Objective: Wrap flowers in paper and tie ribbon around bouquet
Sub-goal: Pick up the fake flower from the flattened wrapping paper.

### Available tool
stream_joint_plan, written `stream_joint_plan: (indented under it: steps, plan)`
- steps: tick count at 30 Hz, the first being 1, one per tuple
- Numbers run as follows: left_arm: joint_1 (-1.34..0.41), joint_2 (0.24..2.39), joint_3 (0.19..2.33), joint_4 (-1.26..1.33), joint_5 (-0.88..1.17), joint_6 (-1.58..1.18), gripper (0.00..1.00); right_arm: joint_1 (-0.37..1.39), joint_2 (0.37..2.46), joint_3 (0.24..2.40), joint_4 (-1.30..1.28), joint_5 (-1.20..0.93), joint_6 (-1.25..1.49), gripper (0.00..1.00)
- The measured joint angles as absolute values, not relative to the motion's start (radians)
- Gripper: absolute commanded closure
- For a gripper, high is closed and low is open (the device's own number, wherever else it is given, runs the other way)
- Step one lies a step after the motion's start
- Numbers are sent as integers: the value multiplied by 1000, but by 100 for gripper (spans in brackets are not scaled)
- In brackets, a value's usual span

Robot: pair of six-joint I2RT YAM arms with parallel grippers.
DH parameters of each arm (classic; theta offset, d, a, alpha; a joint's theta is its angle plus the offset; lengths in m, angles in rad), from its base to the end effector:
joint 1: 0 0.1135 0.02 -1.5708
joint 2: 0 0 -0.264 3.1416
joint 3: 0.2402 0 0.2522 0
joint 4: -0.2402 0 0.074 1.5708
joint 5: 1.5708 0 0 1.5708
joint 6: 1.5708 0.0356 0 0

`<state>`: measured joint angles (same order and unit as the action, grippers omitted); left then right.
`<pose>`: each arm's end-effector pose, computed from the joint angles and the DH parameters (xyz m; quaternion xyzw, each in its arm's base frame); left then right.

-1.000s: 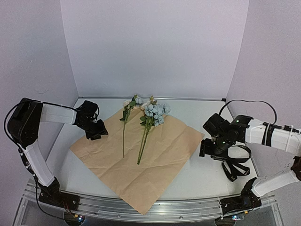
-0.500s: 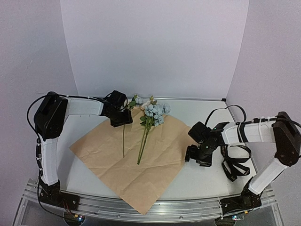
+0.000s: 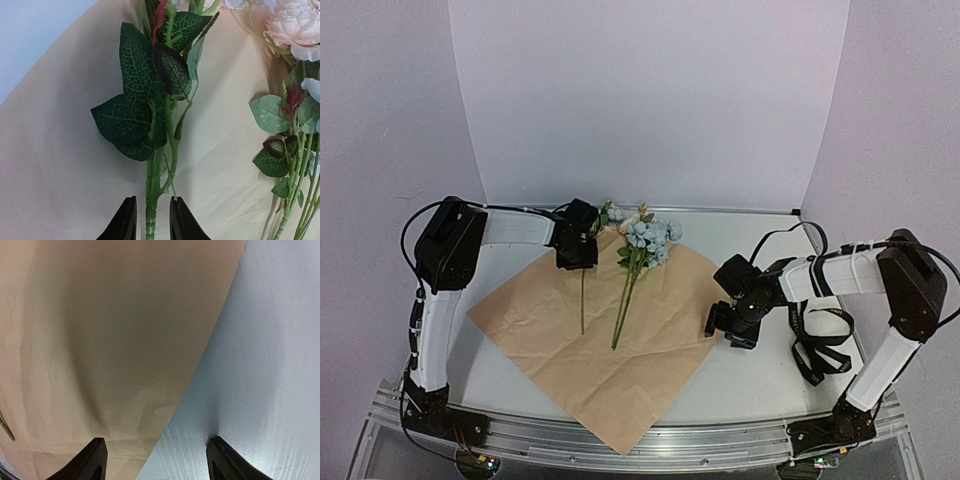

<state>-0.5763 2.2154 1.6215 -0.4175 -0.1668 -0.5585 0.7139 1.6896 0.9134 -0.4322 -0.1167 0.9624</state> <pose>0.3999 -0.2529 0.1447 -0.0145 0.9580 -0.0803 0.2750 0.2292 0.2041 0.1446 0.1113 0.9757 0.1721 0.0777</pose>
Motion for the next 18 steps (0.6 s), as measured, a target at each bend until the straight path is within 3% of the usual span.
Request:
stream_joint_plan:
  steps: [4,18]
  plan:
    - [-577,2215,1621,-397,-169,-543,100,714,1694,916,-426,-117,963,32]
    - [-574,2049,1520,-262,-156,-559,100,714,1701,922,-418,-117,962,32]
